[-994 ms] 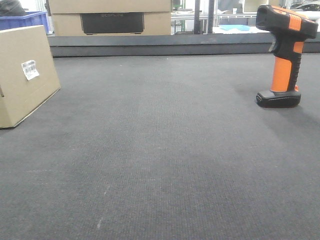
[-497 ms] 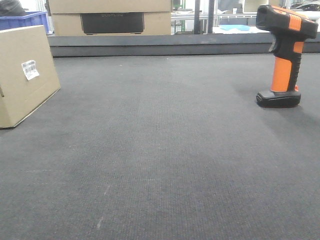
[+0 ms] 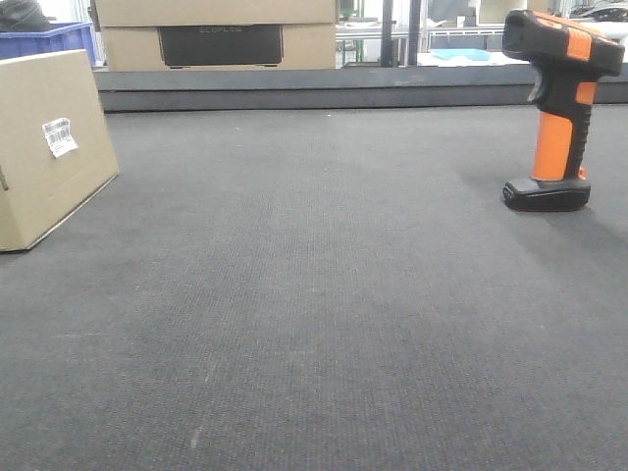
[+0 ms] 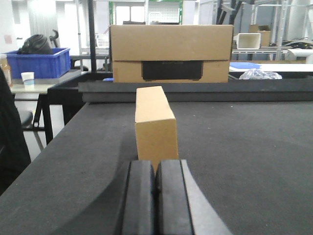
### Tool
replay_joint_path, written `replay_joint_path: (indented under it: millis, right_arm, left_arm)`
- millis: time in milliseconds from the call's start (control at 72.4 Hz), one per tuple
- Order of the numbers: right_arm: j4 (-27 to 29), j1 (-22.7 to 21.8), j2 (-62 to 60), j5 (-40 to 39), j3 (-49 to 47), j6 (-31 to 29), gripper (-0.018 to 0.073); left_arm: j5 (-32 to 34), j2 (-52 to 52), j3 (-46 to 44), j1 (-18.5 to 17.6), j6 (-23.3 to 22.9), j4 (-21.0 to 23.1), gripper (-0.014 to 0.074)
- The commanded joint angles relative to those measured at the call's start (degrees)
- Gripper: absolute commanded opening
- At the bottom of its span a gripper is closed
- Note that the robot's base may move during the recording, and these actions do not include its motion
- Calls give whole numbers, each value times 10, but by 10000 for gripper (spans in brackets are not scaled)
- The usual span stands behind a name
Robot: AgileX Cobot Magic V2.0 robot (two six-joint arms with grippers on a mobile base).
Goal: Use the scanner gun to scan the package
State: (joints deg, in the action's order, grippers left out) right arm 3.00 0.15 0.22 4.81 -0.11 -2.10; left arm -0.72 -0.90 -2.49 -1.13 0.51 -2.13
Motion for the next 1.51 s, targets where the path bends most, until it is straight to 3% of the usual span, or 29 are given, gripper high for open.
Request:
replay_joint_path:
  millis: [0,55,207,318,1491]
  right_arm:
    - [-5,1,-2,-7,1,0,-168]
    - [-5,1,-2,-7,1,0,-168]
    - [-5,1,-2,-7,1,0,-168]
    - [-5,1,-2,-7,1,0,-168]
    - [-5,1,-2,-7,1,0,-168]
  left_arm:
    - [31,9,24,-4,10,8,-111]
    - [52,9,25,-4,9,8,-111]
    - [26,9,25,-4,8,6,-111]
    - [19,9,25,-2,-27,-2,-111]
    - [18,9,25,-2,-27,-7,-111]
